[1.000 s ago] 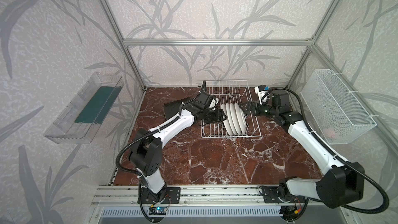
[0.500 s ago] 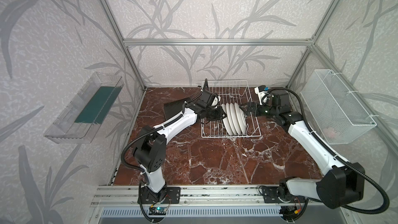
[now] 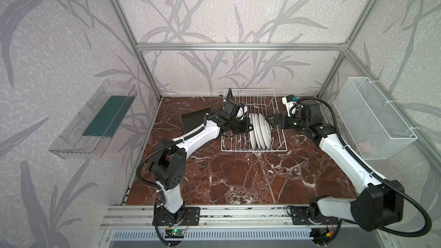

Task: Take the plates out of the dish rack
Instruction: 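Close the left gripper on the nearest printed plate's rim in the rack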

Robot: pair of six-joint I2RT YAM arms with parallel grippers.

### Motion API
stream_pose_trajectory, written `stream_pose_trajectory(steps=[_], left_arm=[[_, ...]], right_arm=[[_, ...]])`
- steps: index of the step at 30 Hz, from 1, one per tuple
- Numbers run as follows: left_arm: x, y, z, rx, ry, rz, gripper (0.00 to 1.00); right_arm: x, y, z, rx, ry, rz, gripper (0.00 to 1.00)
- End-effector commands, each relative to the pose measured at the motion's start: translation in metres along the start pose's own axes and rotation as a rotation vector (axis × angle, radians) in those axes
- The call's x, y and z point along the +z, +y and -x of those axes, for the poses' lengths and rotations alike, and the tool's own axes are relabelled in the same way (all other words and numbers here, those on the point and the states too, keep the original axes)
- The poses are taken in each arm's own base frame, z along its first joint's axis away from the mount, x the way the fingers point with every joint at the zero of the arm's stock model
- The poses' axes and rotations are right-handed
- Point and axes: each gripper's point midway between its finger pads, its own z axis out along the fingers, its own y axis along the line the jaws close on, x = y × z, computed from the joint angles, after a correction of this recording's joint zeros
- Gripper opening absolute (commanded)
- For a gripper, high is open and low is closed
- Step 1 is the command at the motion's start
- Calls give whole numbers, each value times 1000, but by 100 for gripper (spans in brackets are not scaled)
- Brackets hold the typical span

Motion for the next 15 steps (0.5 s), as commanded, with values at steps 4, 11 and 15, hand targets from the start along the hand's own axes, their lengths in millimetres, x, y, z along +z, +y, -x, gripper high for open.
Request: stream_pose_trajectory(steps=[4,11,15], left_arm=[[-1,-4,1,-46,-31,-48,0],[-8,-21,10,-105,-102,-156,0],[-17,-28,13,-85,-96,-143,0]], right_arm=[[-7,6,3,-12,-18,4,99],[-7,6,2,-5,-16,7,99],[-10,7,4,-11,-25,-2,99]])
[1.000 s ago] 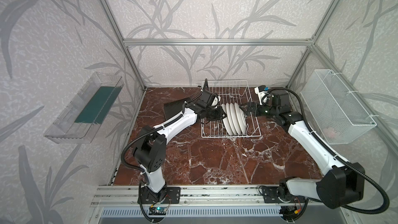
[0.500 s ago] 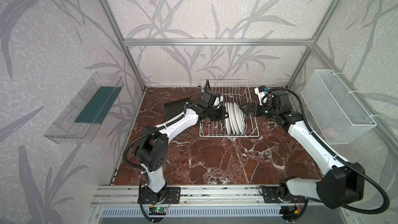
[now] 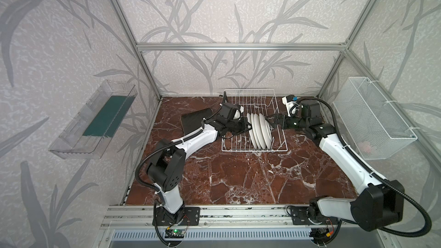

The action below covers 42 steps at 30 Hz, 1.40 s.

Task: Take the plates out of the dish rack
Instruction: 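Close the left gripper on the nearest printed plate's rim in the rack, then lift the printed plate up out of the rack with the left gripper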

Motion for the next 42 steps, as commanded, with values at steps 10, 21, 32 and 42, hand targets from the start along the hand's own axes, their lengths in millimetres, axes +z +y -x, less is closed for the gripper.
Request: stream_pose_trajectory(steps=[10,21,32,42], left_arm=[[-46,-59,15,85,-58,-60,0],[-72,-76,23,114,-131,-59,0],[-101,-93,38,159,-250,-61,0],[-126,-109,48,207,-315,-54,0]], right_arm=[[-12,5,2,-20,-25,-17,99],[-15,8,9,-33,-39,-16,99],[-17,9,10,-34,-46,-12,99],[-22,14,15,-39,-64,0,99]])
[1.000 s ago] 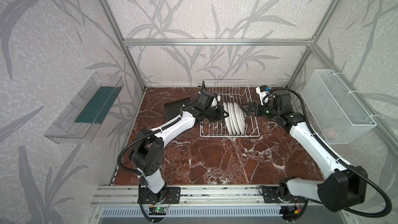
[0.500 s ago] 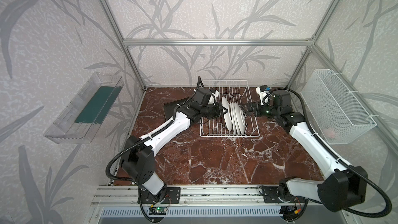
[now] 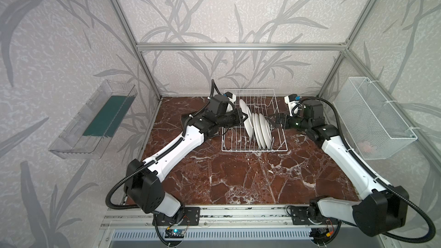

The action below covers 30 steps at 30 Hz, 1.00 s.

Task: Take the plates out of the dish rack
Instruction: 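Lift the printed plate up out of the rack with the left gripper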

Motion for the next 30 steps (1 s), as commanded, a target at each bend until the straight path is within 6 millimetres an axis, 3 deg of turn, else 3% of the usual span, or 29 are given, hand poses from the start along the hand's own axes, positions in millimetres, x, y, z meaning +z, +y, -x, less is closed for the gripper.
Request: stream_pose_trajectory(steps=[1,6,19,24,30], left_arm=[[-31,-39,32,97,-118,-65,0],[-43,-37,43,222,-147,19,0],[-83,-49,65,697,-234,163,0],[-88,-47,63,902,-261,241,0],[-85,-50,44,1229,-292,287,0]], right_arm=[[-10,10,9,-22,-29,15,99],[-13,9,18,-4,-49,-8,99],[-20,29,45,28,-95,73,99],[-26,31,52,65,-121,78,99],[-30,28,60,140,-112,75,99]])
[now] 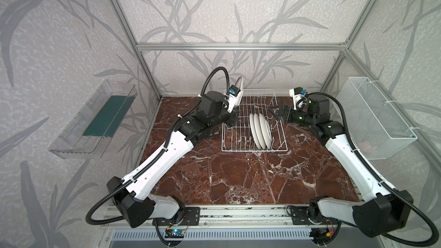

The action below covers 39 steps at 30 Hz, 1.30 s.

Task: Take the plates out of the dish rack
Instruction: 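Lift the printed plate up out of the rack with the left gripper, then raise the printed plate upright above the rack with the left gripper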

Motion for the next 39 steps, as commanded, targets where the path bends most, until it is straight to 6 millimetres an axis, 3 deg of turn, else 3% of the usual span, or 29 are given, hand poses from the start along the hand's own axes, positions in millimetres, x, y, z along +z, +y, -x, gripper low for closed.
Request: stream_pose_trajectory(steps=[1,12,18,26,32,39], left_arm=[[-13,1,24,285,-124,80,0],[21,-18,-14,723,27,164,0],[40,-21,-27,892,62,220,0],[47,-37,-38,996,64,175,0],[49,-49,-46,1092,40,149,0],[54,-53,-55,1142,80,151,0]], right_arm=[[-8,16,20,33,-29,47,99],[2,44,22,113,57,216,98],[13,37,6,157,133,210,95],[33,27,-17,186,209,176,89],[47,15,-24,238,249,127,81],[57,9,-31,259,284,96,60]])
